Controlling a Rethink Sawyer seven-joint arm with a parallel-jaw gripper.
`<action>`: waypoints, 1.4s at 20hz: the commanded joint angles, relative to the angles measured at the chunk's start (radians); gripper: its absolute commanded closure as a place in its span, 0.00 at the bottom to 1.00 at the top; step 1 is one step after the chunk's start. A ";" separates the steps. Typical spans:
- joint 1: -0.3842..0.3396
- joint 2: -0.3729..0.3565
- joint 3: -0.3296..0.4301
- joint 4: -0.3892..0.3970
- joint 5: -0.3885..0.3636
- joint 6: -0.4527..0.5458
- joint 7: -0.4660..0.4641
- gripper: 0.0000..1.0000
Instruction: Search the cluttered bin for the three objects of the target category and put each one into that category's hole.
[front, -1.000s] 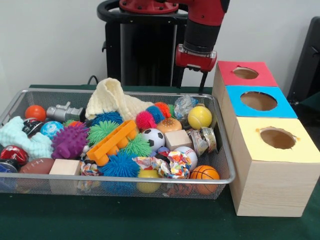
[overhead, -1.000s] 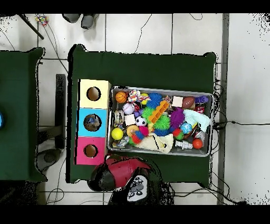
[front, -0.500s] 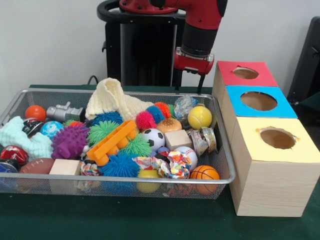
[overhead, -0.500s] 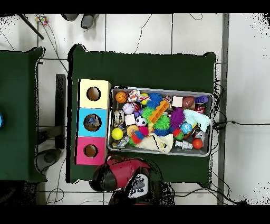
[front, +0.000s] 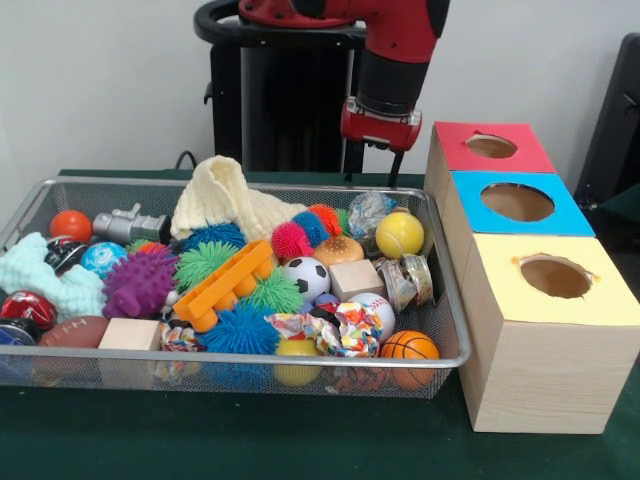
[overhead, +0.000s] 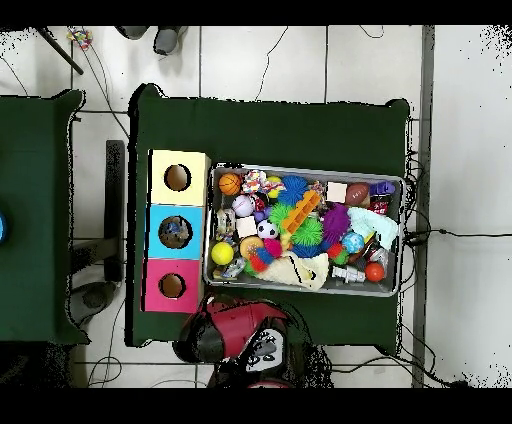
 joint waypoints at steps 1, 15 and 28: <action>-0.015 0.027 0.015 -0.130 0.062 -0.043 0.127 0.00; -0.057 -0.108 0.073 -0.131 0.084 0.157 0.070 0.00; -0.037 -0.017 0.060 -0.270 0.105 0.183 0.059 0.00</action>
